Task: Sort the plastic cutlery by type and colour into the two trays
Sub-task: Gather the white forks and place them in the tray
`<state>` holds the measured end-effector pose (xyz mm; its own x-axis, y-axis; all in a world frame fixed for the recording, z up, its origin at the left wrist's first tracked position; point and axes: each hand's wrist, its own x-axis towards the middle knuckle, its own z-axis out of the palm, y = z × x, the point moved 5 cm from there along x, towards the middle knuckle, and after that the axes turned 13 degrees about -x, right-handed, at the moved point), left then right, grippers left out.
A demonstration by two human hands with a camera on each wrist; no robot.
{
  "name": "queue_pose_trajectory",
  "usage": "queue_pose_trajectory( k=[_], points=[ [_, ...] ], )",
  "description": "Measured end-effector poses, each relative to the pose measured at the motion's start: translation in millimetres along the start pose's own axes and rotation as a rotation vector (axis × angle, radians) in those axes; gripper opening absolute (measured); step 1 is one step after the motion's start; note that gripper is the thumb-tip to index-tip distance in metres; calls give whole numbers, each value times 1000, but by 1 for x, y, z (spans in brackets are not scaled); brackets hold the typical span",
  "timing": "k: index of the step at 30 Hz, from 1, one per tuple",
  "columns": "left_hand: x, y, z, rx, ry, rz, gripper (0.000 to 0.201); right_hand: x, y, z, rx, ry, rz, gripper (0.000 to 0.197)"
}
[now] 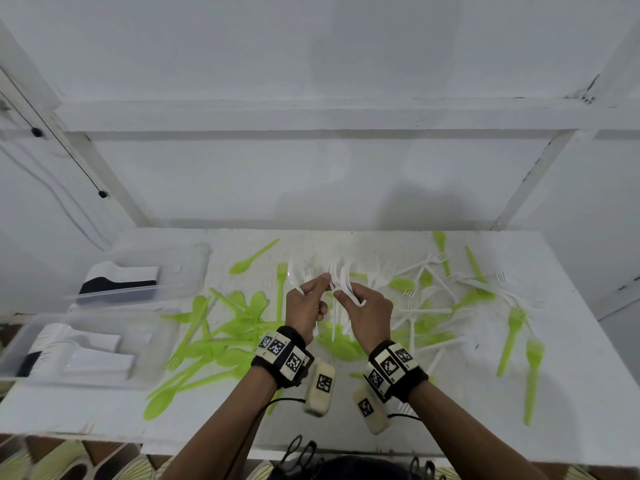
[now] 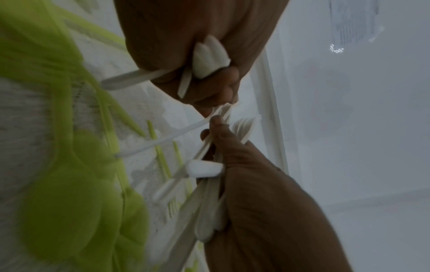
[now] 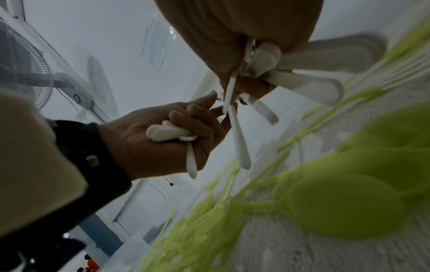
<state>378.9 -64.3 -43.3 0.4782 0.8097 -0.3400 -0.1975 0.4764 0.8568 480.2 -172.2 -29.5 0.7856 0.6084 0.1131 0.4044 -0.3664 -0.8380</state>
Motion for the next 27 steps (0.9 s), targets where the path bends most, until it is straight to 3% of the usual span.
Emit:
queue_pose_trajectory(
  k=[2, 4, 7, 10, 14, 20, 27],
  points=[
    [-3, 0, 4, 99, -30, 1, 28, -1, -1, 2, 49, -14, -16, 8],
    [-6, 1, 12, 251, -103, 40, 34, -2, -1, 4, 83, -31, -32, 17],
    [-7, 1, 17, 348, -150, 93, 35, 1, 0, 4, 18, -47, -84, 16],
    [-4, -1, 14, 297, -167, 85, 27, 6, 3, 5, -99, -72, -152, 19],
    [1, 5, 13, 291, -203, 85, 18, 7, 5, 11, -75, -108, -164, 16],
    [2, 7, 19, 472, -255, 38, 25, 0, 8, 11, -108, -69, -187, 14],
    [-5, -1, 15, 388, -355, -55, 20, -1, 18, 8, -82, -142, -93, 12]
  ],
)
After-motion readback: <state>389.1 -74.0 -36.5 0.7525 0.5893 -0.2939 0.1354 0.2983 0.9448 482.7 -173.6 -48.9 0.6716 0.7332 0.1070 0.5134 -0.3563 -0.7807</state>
